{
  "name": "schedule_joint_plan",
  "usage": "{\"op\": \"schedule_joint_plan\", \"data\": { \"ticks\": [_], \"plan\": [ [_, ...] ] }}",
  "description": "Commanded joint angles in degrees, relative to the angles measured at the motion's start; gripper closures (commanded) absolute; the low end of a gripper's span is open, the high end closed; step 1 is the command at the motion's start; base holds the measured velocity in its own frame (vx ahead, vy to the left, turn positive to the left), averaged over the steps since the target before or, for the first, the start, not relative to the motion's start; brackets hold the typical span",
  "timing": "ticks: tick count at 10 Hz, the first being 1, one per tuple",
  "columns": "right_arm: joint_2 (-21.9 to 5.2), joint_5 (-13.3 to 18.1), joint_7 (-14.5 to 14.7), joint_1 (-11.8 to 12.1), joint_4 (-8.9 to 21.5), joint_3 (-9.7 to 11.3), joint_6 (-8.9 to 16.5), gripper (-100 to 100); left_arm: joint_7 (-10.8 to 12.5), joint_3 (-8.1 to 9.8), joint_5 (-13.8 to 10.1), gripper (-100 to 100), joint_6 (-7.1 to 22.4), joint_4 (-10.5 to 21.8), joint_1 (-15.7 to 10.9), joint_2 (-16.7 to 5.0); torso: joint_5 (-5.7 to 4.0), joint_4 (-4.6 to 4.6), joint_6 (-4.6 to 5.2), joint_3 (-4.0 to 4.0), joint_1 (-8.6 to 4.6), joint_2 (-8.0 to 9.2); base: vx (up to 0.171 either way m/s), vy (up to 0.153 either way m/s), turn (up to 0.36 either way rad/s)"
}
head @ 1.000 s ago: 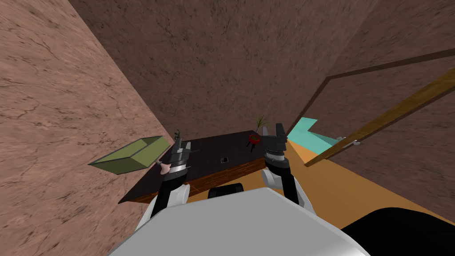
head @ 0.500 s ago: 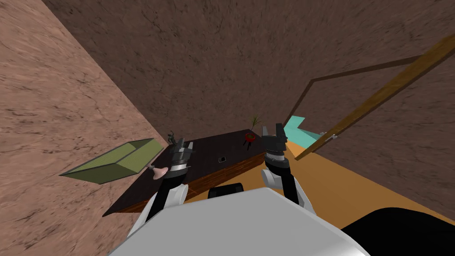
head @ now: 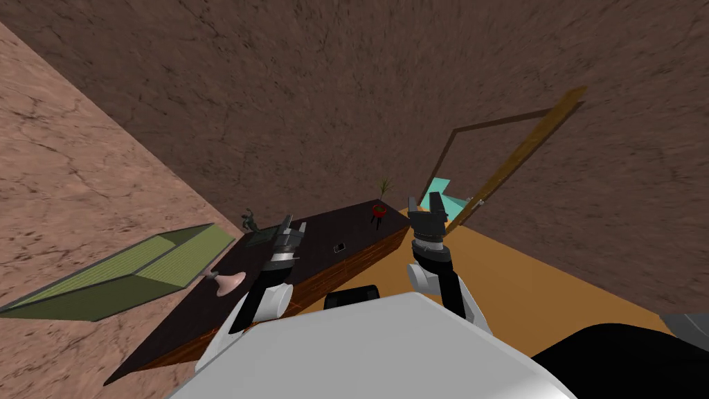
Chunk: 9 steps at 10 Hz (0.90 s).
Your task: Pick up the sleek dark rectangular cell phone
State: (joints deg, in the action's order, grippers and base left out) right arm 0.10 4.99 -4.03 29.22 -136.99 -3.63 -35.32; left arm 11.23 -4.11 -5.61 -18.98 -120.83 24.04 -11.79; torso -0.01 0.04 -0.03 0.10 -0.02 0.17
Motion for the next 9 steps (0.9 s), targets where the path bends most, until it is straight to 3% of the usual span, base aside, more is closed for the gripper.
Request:
{"op": "schedule_joint_plan", "data": {
  "ticks": [1, 2, 3, 5, 8, 9],
  "plan": [
    [0.0, 0.0, 0.0, 0.0, 0.0, 0.0, 0.0, 0, 1.09, -0.54, -2.84, -100, 1.49, 1.34, -1.3, -1.55, 0.0, 0.0, 0.0, 0.0, 0.0, 0.0, -0.027, -0.011, -0.162],
    [0.0, 0.0, 0.0, -0.01, 0.0, 0.0, 0.0, 0, 2.19, -0.94, -4.53, -100, 2.78, 2.55, -2.33, -3.01, 0.0, -0.01, 0.04, -0.03, 0.01, -0.05, -0.041, -0.016, -0.372],
    [0.0, 0.0, 0.0, -0.01, 0.0, 0.01, 0.0, 0, 2.19, -0.94, -5.2, -100, 2.78, 2.55, -2.33, -3.01, 0.0, -0.01, 0.06, -0.02, -0.01, -0.02, -0.04, -0.01, -0.103],
    [0.0, 0.0, 0.0, -0.01, 0.0, 0.0, 0.0, 0, 4.55, -1.78, -9.16, -100, 5.66, 5.28, -4.49, -5.95, 0.0, -0.01, 0.04, -0.03, 0.0, -0.04, -0.036, -0.022, -0.282],
    [0.0, 0.0, 0.0, -0.01, 0.0, 0.0, 0.0, 0, 5.81, -2.22, -12.72, -100, 7.27, 6.8, -5.58, -7.39, 0.0, -0.01, 0.04, -0.03, -0.03, -0.05, -0.028, -0.02, -0.154],
    [0.0, 0.0, 0.0, 0.0, 0.0, 0.0, 0.0, 0, 7.11, -2.68, -15.09, -100, 8.98, 8.43, -6.67, -8.78, 0.0, -0.02, -0.02, -0.04, 0.0, -0.07, -0.024, -0.023, -0.214]
  ]
}}
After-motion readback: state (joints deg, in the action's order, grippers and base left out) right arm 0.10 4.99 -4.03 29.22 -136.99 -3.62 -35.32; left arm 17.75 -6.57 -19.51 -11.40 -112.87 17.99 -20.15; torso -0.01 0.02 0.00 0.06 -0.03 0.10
